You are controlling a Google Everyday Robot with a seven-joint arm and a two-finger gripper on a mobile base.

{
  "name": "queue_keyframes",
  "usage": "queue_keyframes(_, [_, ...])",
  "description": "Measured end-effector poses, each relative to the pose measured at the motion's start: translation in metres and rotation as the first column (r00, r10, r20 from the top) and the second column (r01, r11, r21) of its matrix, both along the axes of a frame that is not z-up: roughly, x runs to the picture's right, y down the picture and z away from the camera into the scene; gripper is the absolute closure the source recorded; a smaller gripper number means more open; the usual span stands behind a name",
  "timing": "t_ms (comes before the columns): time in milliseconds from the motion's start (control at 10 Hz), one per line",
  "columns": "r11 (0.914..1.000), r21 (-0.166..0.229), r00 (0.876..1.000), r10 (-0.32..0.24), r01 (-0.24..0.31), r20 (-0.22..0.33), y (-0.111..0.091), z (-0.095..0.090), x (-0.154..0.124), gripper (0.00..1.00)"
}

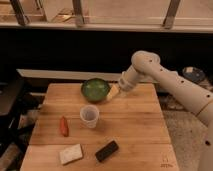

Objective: Place the ceramic cup in the ceramic bowl

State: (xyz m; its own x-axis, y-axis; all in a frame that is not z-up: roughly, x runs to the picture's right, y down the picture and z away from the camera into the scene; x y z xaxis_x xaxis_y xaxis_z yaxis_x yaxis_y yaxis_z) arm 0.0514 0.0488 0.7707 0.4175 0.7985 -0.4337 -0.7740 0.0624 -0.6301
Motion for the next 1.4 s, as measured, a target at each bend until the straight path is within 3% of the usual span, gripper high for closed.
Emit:
queue_keyframes(500, [0.9979, -0.047, 0.996, -0.04, 0.044, 0.081, 0.028, 0.021, -0.044, 0.39])
queue_keyframes(1200, [0.9921, -0.113, 0.982, -0.033, 0.054, 0.184, 0.064, 0.03, -0.081, 0.39])
queue_keyframes(1400, [0.9902, -0.118, 0.981, -0.052, 0.074, 0.186, 0.073, 0.033, -0.082, 0.51])
